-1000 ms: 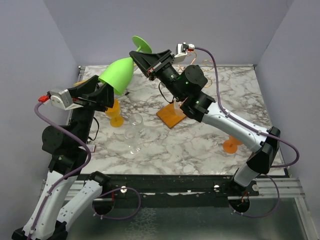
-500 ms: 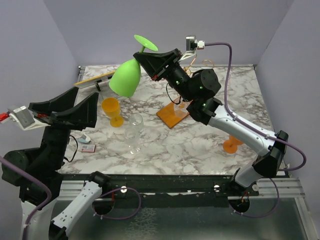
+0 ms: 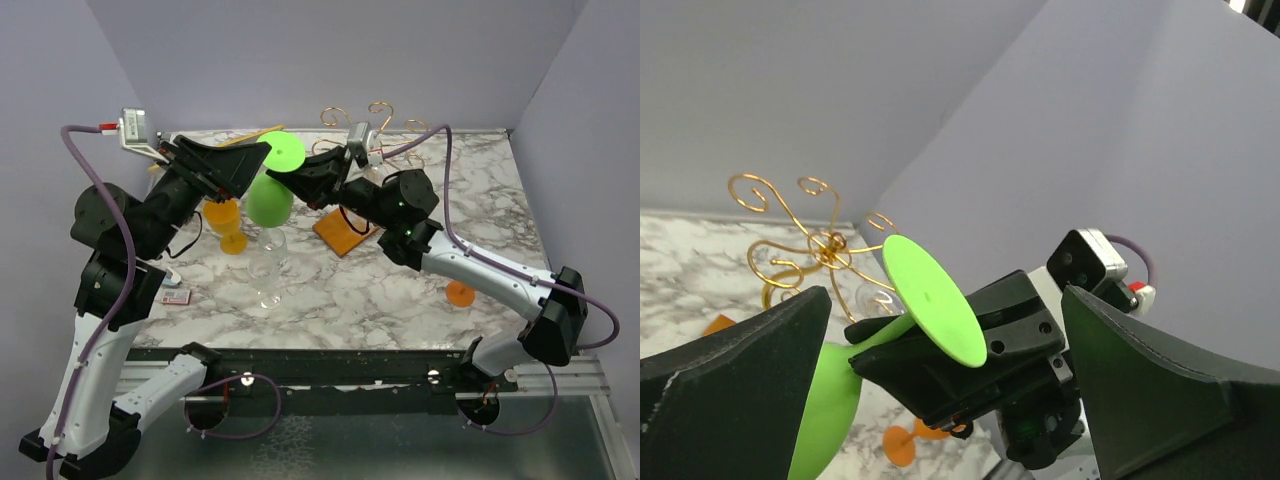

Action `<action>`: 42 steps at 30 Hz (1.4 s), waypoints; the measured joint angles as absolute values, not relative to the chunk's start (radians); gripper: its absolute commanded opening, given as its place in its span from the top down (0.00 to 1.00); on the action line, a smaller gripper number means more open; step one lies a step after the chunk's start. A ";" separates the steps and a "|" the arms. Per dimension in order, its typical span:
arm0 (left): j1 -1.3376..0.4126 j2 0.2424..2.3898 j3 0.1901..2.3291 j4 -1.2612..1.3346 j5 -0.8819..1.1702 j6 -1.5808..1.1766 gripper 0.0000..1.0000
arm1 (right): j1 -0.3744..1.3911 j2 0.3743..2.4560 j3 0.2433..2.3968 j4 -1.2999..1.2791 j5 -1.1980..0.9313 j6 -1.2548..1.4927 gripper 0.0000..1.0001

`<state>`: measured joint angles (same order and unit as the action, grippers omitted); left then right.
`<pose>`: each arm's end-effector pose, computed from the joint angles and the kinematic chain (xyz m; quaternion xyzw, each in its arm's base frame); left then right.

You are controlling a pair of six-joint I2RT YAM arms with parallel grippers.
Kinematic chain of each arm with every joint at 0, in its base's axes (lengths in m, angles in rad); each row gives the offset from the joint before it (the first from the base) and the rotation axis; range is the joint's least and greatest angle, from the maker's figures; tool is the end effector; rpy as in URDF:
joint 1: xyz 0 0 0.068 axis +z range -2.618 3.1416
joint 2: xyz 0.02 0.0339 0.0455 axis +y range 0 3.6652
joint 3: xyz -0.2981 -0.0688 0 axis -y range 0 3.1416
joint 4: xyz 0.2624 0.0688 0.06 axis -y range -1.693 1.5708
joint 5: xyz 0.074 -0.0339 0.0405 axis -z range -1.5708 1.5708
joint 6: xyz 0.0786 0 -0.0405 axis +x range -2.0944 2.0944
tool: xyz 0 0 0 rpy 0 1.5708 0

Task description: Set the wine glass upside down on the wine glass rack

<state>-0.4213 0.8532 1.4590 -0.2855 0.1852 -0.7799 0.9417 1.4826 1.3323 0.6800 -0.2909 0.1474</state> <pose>0.1301 -0.0742 0.5844 -0.0302 0.5868 -0.5009 0.6355 0.2118 0.3294 0.5059 -0.3063 0.4052 0.5063 0.6969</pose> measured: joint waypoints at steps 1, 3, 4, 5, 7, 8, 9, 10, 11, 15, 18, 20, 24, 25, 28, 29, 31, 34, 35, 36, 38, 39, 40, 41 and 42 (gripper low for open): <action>-0.421 0.862 1.446 -0.283 0.199 -0.807 0.03 | 0.942 1.478 1.313 0.699 -0.307 0.129 0.99; -0.421 0.863 1.432 -0.285 0.211 -0.839 0.09 | 0.942 1.477 1.291 0.730 -0.332 0.094 0.99; -0.421 0.863 1.432 -0.287 0.213 -0.854 0.12 | 0.942 1.477 1.283 0.744 -0.342 0.080 0.99; -0.421 0.863 1.434 -0.290 0.213 -0.862 0.17 | 0.942 1.477 1.277 0.758 -0.353 0.065 0.99; -0.421 0.863 1.443 -0.298 0.213 -0.879 0.27 | 0.942 1.477 1.270 0.780 -0.371 0.031 0.99; -0.421 0.863 1.446 -0.300 0.213 -0.883 0.32 | 0.942 1.477 1.269 0.788 -0.379 0.017 0.99; -0.421 0.863 1.447 -0.302 0.213 -0.890 0.37 | 0.942 1.477 1.269 0.794 -0.385 0.001 0.99; -0.421 0.863 1.447 -0.305 0.212 -0.894 0.41 | 0.942 1.477 1.269 0.801 -0.391 -0.012 0.99; -0.421 0.862 1.447 -0.311 0.212 -0.897 0.44 | 0.942 1.477 1.269 0.808 -0.396 -0.027 0.99; -0.421 0.863 1.448 -0.334 0.212 -0.907 0.53 | 0.942 1.477 1.269 0.822 -0.411 -0.073 0.99; -0.421 0.875 1.448 -0.343 0.215 -0.909 0.62 | 0.942 1.477 1.269 0.822 -0.423 -0.097 0.99; -0.421 0.884 1.448 -0.344 0.222 -0.909 0.70 | 0.942 1.478 1.269 0.822 -0.434 -0.112 0.99; -0.421 0.908 1.451 -0.347 0.242 -0.909 0.86 | 0.941 1.480 1.269 0.817 -0.446 -0.142 0.99; -0.421 0.913 1.454 -0.347 0.247 -0.908 0.93 | 0.941 1.481 1.269 0.815 -0.448 -0.150 0.99; -0.421 0.935 1.475 -0.355 0.264 -0.900 1.00 | 0.941 1.488 1.269 0.814 -0.455 -0.159 0.88; -0.421 0.939 1.481 -0.361 0.269 -0.900 1.00 | 0.941 1.489 1.269 0.813 -0.455 -0.159 0.78; -0.424 0.943 1.491 -0.374 0.274 -0.896 1.00 | 0.942 1.489 1.269 0.812 -0.452 -0.147 0.57; -0.427 0.947 1.515 -0.402 0.262 -0.867 1.00 | 0.942 1.489 1.269 0.805 -0.444 -0.112 0.42; -0.428 0.947 1.521 -0.406 0.251 -0.857 1.00 | 0.942 1.488 1.269 0.805 -0.440 -0.100 0.39; -0.427 0.947 1.531 -0.413 0.233 -0.846 1.00 | 0.942 1.486 1.269 0.803 -0.438 -0.084 0.37; -0.427 0.946 1.552 -0.416 0.193 -0.821 1.00 | 0.942 1.479 1.269 0.799 -0.435 -0.062 0.34; -0.427 0.945 1.560 -0.416 0.172 -0.809 1.00 | 0.942 1.472 1.268 0.794 -0.434 -0.052 0.33; -0.427 0.944 1.566 -0.417 0.155 -0.801 1.00 | 0.942 1.463 1.266 0.789 -0.430 -0.044 0.33; -0.427 0.944 1.573 -0.418 0.131 -0.790 1.00 | 0.942 1.448 1.259 0.783 -0.423 -0.034 0.33; -0.427 0.945 1.581 -0.418 0.110 -0.780 1.00 | 0.942 1.434 1.251 0.778 -0.417 -0.025 0.33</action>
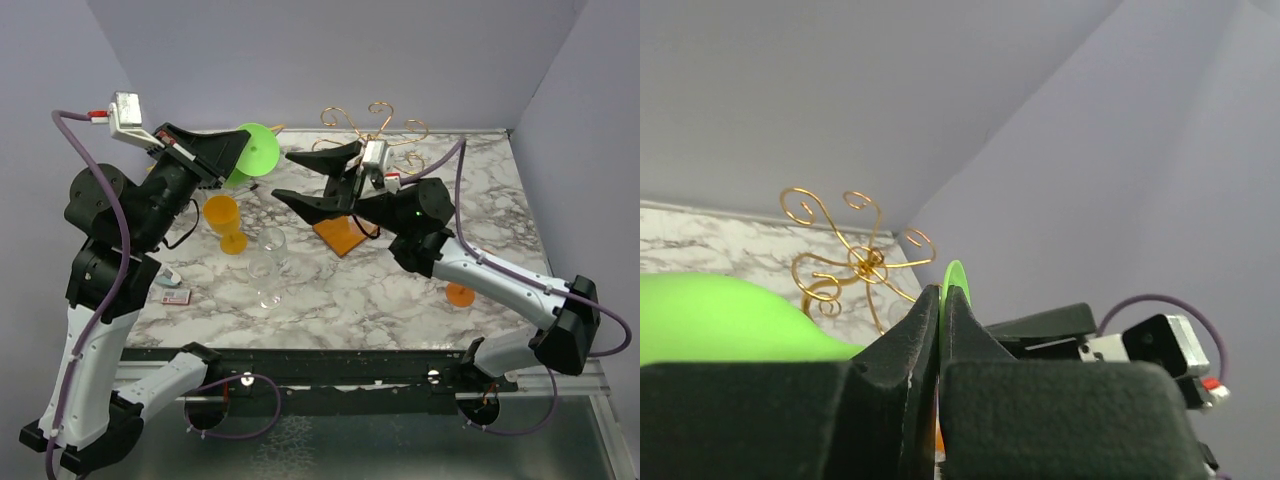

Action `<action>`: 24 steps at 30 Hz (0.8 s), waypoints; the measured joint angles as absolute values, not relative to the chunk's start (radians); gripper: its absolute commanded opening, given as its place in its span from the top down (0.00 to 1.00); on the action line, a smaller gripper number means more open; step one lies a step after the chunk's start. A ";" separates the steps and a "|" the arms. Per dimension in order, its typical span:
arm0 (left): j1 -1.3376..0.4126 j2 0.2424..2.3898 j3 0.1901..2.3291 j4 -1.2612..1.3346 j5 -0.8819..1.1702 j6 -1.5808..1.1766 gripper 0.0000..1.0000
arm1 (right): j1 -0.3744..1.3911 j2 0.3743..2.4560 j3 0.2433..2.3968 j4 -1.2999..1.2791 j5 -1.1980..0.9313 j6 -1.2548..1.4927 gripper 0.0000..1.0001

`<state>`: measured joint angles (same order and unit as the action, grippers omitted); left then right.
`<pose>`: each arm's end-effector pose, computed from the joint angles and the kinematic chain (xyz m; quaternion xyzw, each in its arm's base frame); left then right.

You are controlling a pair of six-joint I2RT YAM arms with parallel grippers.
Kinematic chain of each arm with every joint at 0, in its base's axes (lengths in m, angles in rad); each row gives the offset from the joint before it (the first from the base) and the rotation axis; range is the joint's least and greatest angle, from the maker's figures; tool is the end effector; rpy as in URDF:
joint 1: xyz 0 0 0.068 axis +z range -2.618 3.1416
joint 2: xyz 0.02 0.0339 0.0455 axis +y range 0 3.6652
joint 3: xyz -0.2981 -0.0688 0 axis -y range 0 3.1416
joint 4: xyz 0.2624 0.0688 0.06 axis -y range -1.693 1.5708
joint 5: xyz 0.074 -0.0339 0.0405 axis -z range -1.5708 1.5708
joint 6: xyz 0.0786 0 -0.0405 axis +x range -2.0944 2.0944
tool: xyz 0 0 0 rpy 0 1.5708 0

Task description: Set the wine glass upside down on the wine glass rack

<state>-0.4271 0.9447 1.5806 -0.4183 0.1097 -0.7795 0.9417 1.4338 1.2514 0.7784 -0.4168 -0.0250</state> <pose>0.1506 -0.0780 0.5920 -0.0675 0.6230 -0.4700 0.6216 0.1914 0.3170 0.5021 -0.3748 0.3208 0.4694 0.7323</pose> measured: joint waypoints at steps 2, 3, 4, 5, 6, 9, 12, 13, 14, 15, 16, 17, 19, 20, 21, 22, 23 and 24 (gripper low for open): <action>-0.427 0.951 1.586 -0.417 0.081 -0.765 1.00 | 0.942 1.391 1.230 0.761 -0.396 -0.004 0.33; -0.427 0.954 1.586 -0.414 0.064 -0.758 1.00 | 0.942 1.369 1.220 0.753 -0.384 0.009 0.33; -0.427 0.958 1.588 -0.409 0.052 -0.754 1.00 | 0.942 1.349 1.212 0.745 -0.374 0.020 0.33; -0.427 0.968 1.591 -0.403 0.041 -0.750 1.00 | 0.942 1.322 1.201 0.730 -0.355 0.033 0.33; -0.427 0.978 1.594 -0.396 0.033 -0.748 1.00 | 0.942 1.294 1.188 0.713 -0.334 0.047 0.33; -0.427 1.029 1.608 -0.376 0.028 -0.747 1.00 | 0.942 1.201 1.147 0.659 -0.254 0.093 0.33; -0.427 1.102 1.614 -0.344 0.030 -0.748 1.00 | 0.942 1.103 1.095 0.610 -0.154 0.135 0.34; -0.427 1.137 1.616 -0.336 0.031 -0.748 1.00 | 0.942 1.079 1.081 0.598 -0.130 0.144 0.34; -0.427 1.166 1.617 -0.333 0.032 -0.748 1.00 | 0.942 1.052 1.065 0.586 -0.099 0.157 0.34; -0.427 1.192 1.618 -0.330 0.033 -0.749 1.00 | 0.942 1.024 1.045 0.572 -0.065 0.169 0.34; -0.427 1.221 1.620 -0.330 0.034 -0.751 1.00 | 0.942 1.003 1.031 0.556 -0.039 0.179 0.35; -0.427 1.245 1.620 -0.329 0.035 -0.751 1.00 | 0.942 0.982 1.019 0.538 -0.013 0.192 0.35; -0.427 1.279 1.620 -0.327 0.040 -0.756 1.00 | 0.942 0.953 1.006 0.500 0.030 0.211 0.35; -0.427 1.299 1.620 -0.318 0.047 -0.762 1.00 | 0.942 0.937 1.001 0.478 0.052 0.221 0.35; -0.427 1.308 1.620 -0.313 0.052 -0.765 1.00 | 0.942 0.920 0.996 0.456 0.073 0.233 0.35; -0.427 1.325 1.620 -0.302 0.064 -0.766 1.00 | 0.942 0.904 0.992 0.436 0.093 0.241 0.35; -0.427 1.336 1.623 -0.293 0.073 -0.766 1.00 | 0.942 0.887 0.989 0.418 0.109 0.250 0.35; -0.427 1.349 1.628 -0.283 0.082 -0.766 1.00 | 0.942 0.870 0.984 0.403 0.122 0.260 0.35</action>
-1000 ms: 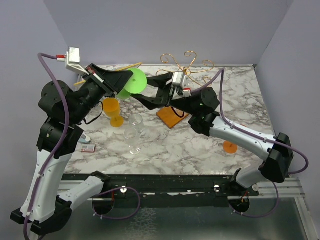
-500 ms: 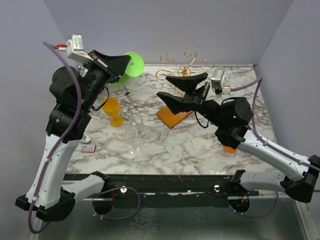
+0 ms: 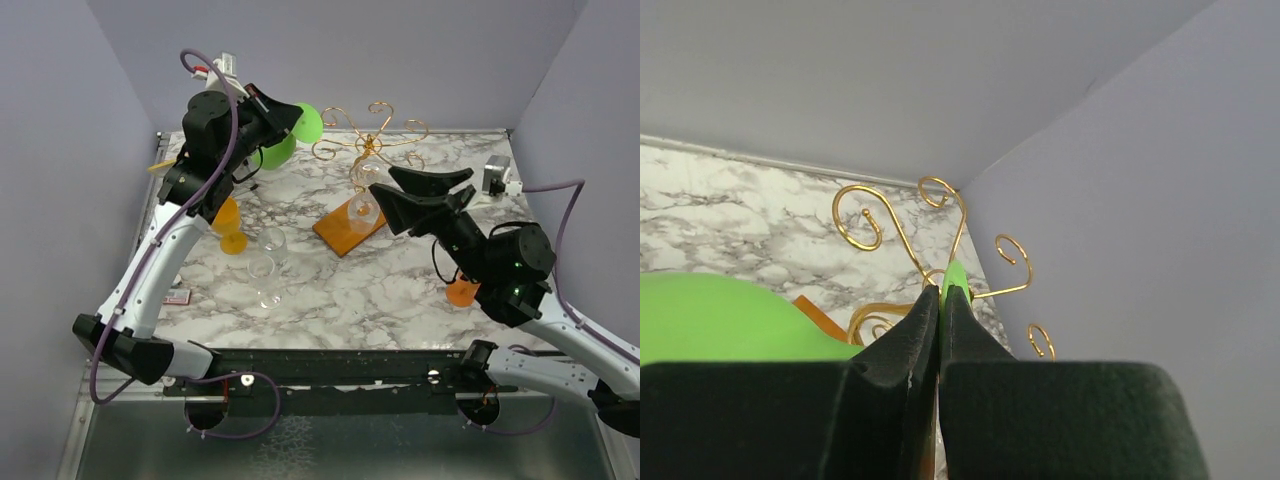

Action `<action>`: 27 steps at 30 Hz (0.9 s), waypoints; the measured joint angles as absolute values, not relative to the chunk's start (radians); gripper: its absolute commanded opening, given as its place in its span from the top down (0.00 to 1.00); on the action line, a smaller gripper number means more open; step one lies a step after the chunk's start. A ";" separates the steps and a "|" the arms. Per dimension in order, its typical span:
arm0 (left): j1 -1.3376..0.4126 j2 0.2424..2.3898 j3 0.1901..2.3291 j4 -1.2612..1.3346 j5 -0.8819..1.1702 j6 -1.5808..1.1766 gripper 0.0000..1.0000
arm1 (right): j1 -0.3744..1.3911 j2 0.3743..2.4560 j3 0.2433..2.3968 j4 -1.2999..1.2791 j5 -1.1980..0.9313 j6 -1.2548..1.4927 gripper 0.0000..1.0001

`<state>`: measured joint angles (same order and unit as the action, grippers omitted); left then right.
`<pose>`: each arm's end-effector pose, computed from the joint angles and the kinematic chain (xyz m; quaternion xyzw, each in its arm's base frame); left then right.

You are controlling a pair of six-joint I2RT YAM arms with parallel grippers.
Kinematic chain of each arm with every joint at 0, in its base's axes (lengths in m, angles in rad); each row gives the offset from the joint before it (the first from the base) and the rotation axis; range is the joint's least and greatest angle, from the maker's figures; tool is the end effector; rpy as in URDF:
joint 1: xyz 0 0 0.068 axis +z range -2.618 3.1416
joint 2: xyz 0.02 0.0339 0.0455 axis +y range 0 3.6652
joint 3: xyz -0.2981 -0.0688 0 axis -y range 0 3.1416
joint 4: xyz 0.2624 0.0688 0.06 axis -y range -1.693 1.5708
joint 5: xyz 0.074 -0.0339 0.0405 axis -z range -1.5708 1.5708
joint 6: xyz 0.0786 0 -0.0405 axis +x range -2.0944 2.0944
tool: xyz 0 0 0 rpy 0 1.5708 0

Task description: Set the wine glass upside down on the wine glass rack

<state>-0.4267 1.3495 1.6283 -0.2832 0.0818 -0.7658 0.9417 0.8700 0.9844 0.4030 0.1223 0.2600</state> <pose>0.3093 -0.1477 0.5336 -0.0910 0.7028 -0.4198 0.5670 0.1335 0.1672 0.5061 -0.1179 0.4905 0.4625 0.7291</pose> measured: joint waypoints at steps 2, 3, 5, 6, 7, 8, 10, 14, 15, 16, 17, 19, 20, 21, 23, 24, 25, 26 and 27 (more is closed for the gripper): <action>-0.425 1.383 1.643 -0.262 0.101 -0.765 1.00 | 0.942 0.835 0.974 0.380 0.141 0.275 0.35; -0.425 1.399 1.648 -0.249 0.110 -0.765 1.00 | 0.942 0.820 0.970 0.369 0.146 0.283 0.35; -0.422 1.435 1.654 -0.229 0.133 -0.765 1.00 | 0.942 0.795 0.963 0.352 0.152 0.295 0.36; -0.421 1.447 1.655 -0.223 0.141 -0.766 1.00 | 0.942 0.787 0.962 0.344 0.155 0.299 0.36; -0.420 1.467 1.655 -0.217 0.152 -0.766 1.00 | 0.942 0.781 0.962 0.336 0.160 0.303 0.36; -0.420 1.481 1.655 -0.213 0.162 -0.767 1.00 | 0.942 0.777 0.962 0.328 0.165 0.307 0.36; -0.416 1.502 1.655 -0.206 0.178 -0.773 1.00 | 0.942 0.773 0.962 0.308 0.172 0.314 0.36; -0.400 1.536 1.655 -0.181 0.222 -0.808 1.00 | 0.942 0.774 0.962 0.280 0.173 0.327 0.37; -0.395 1.542 1.655 -0.173 0.233 -0.817 1.00 | 0.942 0.776 0.962 0.273 0.172 0.332 0.37; -0.390 1.547 1.656 -0.167 0.244 -0.827 1.00 | 0.942 0.778 0.962 0.267 0.172 0.336 0.37; -0.379 1.562 1.661 -0.150 0.260 -0.840 1.00 | 0.942 0.779 0.962 0.264 0.172 0.340 0.37; -0.368 1.583 1.663 -0.125 0.287 -0.867 1.00 | 0.942 0.781 0.962 0.262 0.172 0.342 0.39; -0.363 1.591 1.663 -0.115 0.305 -0.883 1.00 | 0.942 0.783 0.962 0.262 0.171 0.343 0.39; -0.357 1.602 1.663 -0.102 0.327 -0.904 1.00 | 0.942 0.785 0.962 0.262 0.171 0.344 0.39; -0.352 1.618 1.662 -0.075 0.366 -0.942 1.00 | 0.942 0.787 0.962 0.260 0.172 0.352 0.40; -0.352 1.624 1.661 -0.062 0.380 -0.956 1.00 | 0.942 0.787 0.961 0.260 0.172 0.360 0.40; -0.352 1.630 1.660 -0.048 0.397 -0.971 1.00 | 0.942 0.786 0.959 0.262 0.172 0.366 0.40; -0.352 1.632 1.660 -0.040 0.408 -0.981 1.00 | 0.942 0.783 0.955 0.268 0.171 0.371 0.40; -0.352 1.635 1.660 -0.030 0.418 -0.989 1.00 | 0.942 0.779 0.950 0.272 0.171 0.376 0.40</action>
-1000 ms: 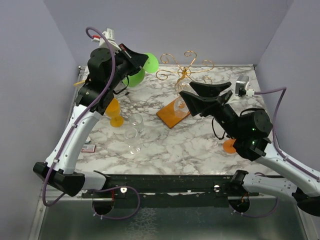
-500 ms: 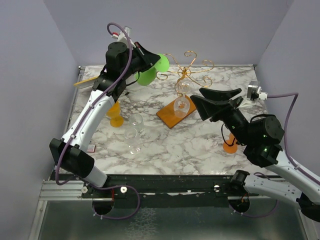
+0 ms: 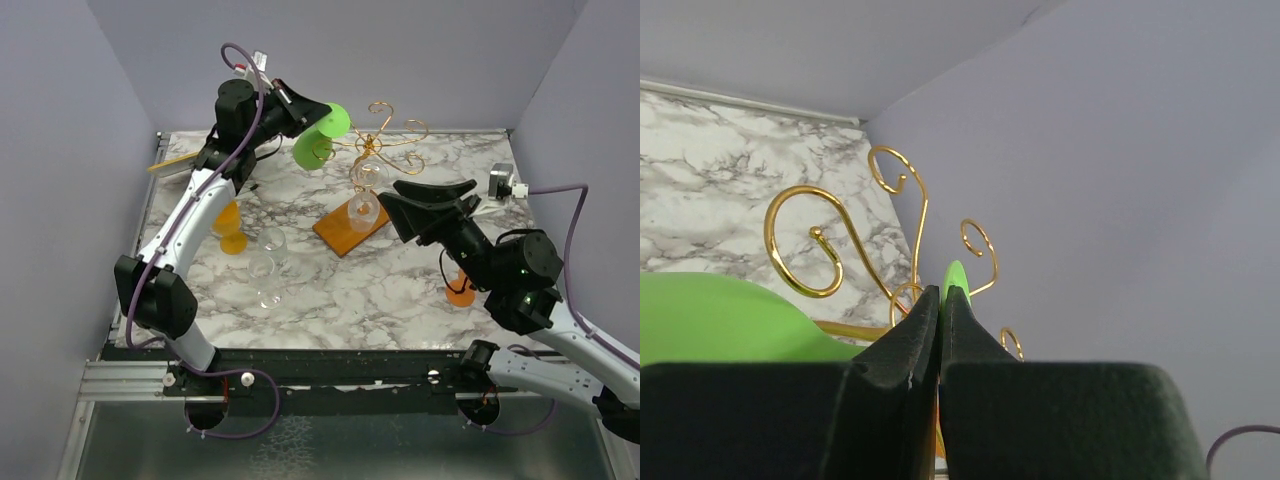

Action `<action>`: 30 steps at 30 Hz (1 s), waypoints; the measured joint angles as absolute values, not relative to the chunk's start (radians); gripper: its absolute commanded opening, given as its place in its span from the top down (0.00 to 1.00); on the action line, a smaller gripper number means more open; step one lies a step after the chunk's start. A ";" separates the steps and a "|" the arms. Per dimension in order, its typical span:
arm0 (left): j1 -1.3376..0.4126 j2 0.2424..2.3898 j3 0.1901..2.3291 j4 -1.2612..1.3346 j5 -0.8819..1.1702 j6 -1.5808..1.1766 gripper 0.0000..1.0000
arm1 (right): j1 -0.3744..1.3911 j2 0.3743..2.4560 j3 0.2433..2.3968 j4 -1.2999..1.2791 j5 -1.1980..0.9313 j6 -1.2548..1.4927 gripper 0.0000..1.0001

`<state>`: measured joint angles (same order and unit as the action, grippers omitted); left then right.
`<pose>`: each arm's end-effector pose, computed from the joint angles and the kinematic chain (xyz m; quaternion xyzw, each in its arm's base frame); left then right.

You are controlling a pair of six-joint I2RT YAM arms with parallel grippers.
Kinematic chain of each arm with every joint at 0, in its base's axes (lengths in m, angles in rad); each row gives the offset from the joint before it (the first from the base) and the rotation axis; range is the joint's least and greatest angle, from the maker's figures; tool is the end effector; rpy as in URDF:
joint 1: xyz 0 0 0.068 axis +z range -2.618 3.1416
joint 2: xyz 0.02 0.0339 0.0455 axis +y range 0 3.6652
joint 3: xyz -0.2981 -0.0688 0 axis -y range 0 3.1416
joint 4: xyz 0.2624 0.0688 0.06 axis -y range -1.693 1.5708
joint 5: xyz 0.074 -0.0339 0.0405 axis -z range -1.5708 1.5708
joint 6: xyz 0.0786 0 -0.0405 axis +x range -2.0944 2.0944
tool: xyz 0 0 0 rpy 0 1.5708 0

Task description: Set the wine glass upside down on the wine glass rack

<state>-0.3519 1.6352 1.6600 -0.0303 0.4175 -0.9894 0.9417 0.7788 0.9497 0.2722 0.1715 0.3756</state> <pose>0.4076 -0.1836 0.4767 -0.0786 0.7045 -0.5439 0.4491 0.1244 0.1482 0.4916 -0.0792 0.5315 0.4792 0.6940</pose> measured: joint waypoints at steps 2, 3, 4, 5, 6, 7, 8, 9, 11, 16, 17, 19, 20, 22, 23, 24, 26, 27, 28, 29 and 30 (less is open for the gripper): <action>-0.353 1.642 1.660 -0.009 0.435 -1.005 1.00 | 0.942 0.770 0.939 0.278 0.171 0.385 0.40; -0.353 1.646 1.661 -0.001 0.442 -1.010 1.00 | 0.942 0.767 0.938 0.279 0.171 0.390 0.40; -0.353 1.652 1.665 0.002 0.446 -1.013 1.00 | 0.942 0.766 0.937 0.282 0.171 0.393 0.41; -0.353 1.660 1.671 0.003 0.450 -1.017 1.00 | 0.942 0.765 0.937 0.285 0.171 0.393 0.41; -0.353 1.670 1.677 0.005 0.454 -1.019 1.00 | 0.942 0.763 0.937 0.287 0.171 0.394 0.41; -0.353 1.680 1.683 0.008 0.458 -1.025 1.00 | 0.942 0.760 0.937 0.290 0.171 0.395 0.41; -0.353 1.692 1.691 0.011 0.462 -1.029 1.00 | 0.942 0.760 0.937 0.290 0.171 0.396 0.41; -0.353 1.703 1.697 0.016 0.465 -1.034 1.00 | 0.942 0.759 0.937 0.290 0.171 0.398 0.41; -0.353 1.727 1.708 0.025 0.471 -1.049 1.00 | 0.942 0.757 0.937 0.290 0.171 0.402 0.41; -0.353 1.767 1.730 0.044 0.474 -1.080 1.00 | 0.942 0.757 0.935 0.290 0.171 0.405 0.41; -0.353 1.779 1.747 0.045 0.474 -1.087 1.00 | 0.942 0.757 0.934 0.290 0.171 0.405 0.41; -0.353 1.794 1.775 0.047 0.480 -1.096 1.00 | 0.942 0.757 0.934 0.290 0.172 0.408 0.41; -0.356 1.805 1.792 0.047 0.482 -1.100 1.00 | 0.942 0.757 0.934 0.290 0.172 0.410 0.41; -0.361 1.826 1.826 0.047 0.484 -1.108 1.00 | 0.942 0.757 0.934 0.290 0.172 0.412 0.42; -0.362 1.835 1.837 0.048 0.484 -1.110 1.00 | 0.942 0.757 0.934 0.290 0.171 0.413 0.42; -0.362 1.844 1.847 0.050 0.484 -1.113 1.00 | 0.942 0.757 0.934 0.290 0.171 0.415 0.41; -0.360 1.866 1.868 0.057 0.482 -1.119 1.00 | 0.942 0.754 0.934 0.290 0.172 0.419 0.42; -0.359 1.874 1.872 0.060 0.482 -1.121 1.00 | 0.942 0.752 0.933 0.290 0.172 0.419 0.42; -0.358 1.880 1.872 0.063 0.482 -1.124 1.00 | 0.942 0.751 0.933 0.290 0.172 0.420 0.42; -0.356 1.884 1.872 0.064 0.482 -1.128 1.00 | 0.942 0.748 0.931 0.290 0.172 0.421 0.42; -0.355 1.888 1.872 0.067 0.482 -1.134 1.00 | 0.942 0.746 0.929 0.290 0.172 0.422 0.42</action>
<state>-0.3550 1.8881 1.8725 0.0673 0.4824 -1.1339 0.9417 0.7460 0.9291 0.2905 0.1719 0.4225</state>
